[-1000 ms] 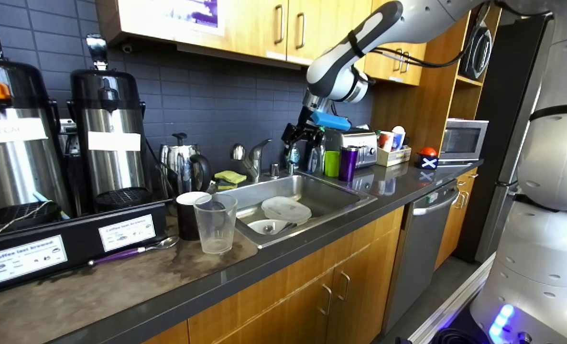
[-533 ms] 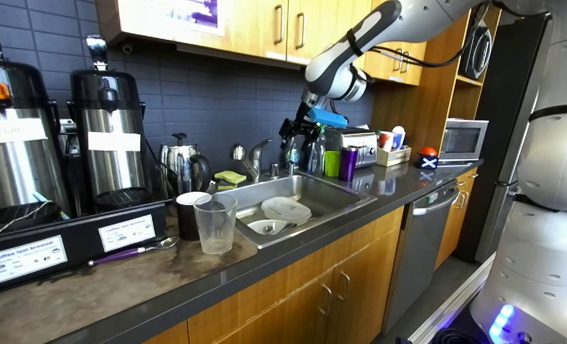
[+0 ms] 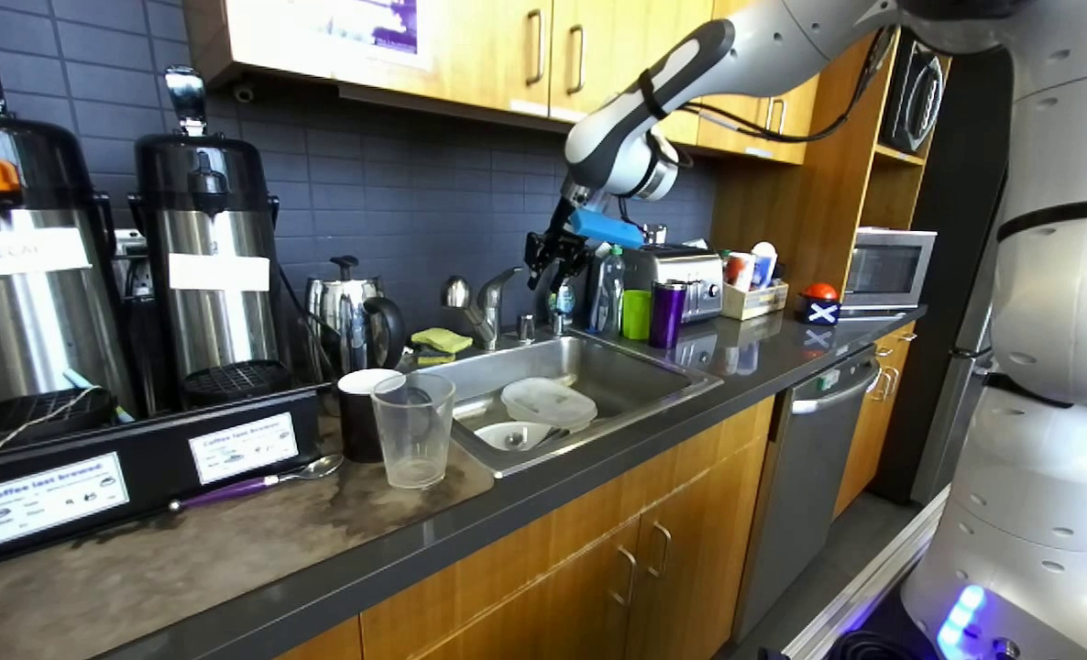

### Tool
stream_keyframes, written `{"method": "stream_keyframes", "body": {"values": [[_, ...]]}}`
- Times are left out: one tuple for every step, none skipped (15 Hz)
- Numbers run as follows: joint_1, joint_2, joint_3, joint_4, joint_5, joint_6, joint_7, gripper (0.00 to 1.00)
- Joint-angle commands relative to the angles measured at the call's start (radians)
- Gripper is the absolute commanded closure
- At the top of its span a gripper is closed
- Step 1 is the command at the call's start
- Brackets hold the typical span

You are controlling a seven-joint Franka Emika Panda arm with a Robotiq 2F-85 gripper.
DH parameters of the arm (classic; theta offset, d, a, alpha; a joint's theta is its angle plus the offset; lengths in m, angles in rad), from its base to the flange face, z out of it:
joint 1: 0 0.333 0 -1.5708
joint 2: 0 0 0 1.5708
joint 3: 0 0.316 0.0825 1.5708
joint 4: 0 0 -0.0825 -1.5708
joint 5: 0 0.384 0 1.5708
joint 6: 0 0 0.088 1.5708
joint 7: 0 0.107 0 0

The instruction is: Move the faucet head to the left and then push the faucet handle upwards

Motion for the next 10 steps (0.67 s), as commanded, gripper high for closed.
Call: {"method": "stream_keyframes", "body": {"values": [[-0.006, 0.075, -0.004, 0.091, 0.025, 0.007, 0.030, 0.80], [-0.010, 0.090, -0.003, 0.110, 0.031, 0.006, 0.036, 0.87], [-0.014, 0.105, -0.003, 0.129, 0.039, 0.006, 0.041, 0.95], [-0.019, 0.116, -0.002, 0.143, 0.050, 0.009, 0.042, 0.99], [-0.024, 0.126, -0.001, 0.157, 0.061, 0.011, 0.044, 1.00], [-0.029, 0.136, 0.000, 0.169, 0.071, 0.014, 0.045, 1.00], [-0.035, 0.144, 0.002, 0.180, 0.085, 0.018, 0.044, 1.00], [-0.040, 0.153, 0.005, 0.191, 0.100, 0.018, 0.043, 1.00], [-0.045, 0.161, 0.007, 0.202, 0.112, 0.019, 0.042, 1.00], [-0.048, 0.169, 0.008, 0.212, 0.122, 0.022, 0.041, 1.00]]}}
